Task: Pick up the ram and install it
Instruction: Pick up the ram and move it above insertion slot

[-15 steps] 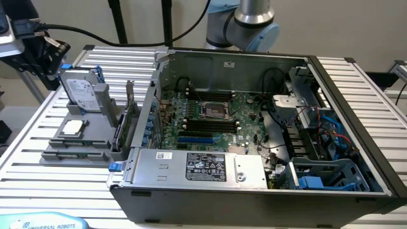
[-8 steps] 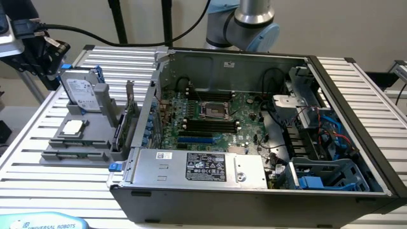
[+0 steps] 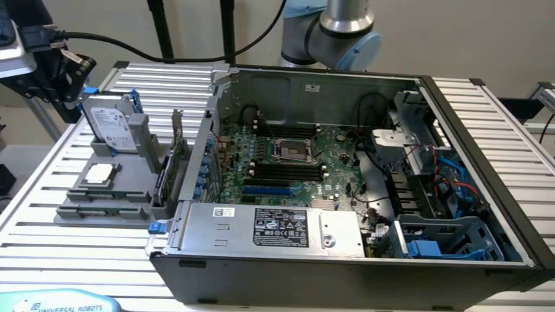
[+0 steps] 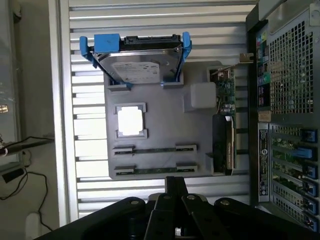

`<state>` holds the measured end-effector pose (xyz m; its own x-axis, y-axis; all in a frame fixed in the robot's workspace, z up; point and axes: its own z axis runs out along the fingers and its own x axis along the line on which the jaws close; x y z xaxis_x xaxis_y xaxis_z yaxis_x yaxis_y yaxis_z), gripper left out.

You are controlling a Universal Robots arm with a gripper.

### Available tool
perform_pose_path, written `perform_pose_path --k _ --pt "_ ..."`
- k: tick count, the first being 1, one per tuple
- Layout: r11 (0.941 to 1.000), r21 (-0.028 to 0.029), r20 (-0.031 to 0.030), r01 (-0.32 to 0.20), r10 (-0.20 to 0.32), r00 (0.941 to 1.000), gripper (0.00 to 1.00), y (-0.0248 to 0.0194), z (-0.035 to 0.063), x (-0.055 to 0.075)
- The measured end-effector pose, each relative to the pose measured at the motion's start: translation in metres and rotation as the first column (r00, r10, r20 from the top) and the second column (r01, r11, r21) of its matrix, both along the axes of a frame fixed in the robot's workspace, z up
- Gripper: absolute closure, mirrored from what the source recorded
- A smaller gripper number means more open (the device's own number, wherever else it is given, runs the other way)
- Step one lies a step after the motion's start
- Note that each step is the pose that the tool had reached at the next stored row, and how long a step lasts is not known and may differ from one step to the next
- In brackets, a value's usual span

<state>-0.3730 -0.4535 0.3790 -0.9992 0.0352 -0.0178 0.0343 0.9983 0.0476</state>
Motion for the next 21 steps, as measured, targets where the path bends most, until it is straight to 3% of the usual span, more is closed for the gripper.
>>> perform_pose_path --k 5,10,15,21 --pt "0.9960 -0.0003 -0.0029 -0.090 0.090 0.9960 0.89 0.0000 -0.0009 0.0000" --pt "0.9838 -0.0006 -0.0072 -0.179 0.179 0.9838 0.89 0.0000 -0.0017 0.0000" --pt "0.9634 -0.0001 -0.0115 -0.268 0.268 0.9634 0.89 0.0000 -0.0026 0.0000" --pt "0.9281 0.0008 -0.0143 -0.372 0.372 0.9280 0.89 0.0000 -0.0038 0.0000"
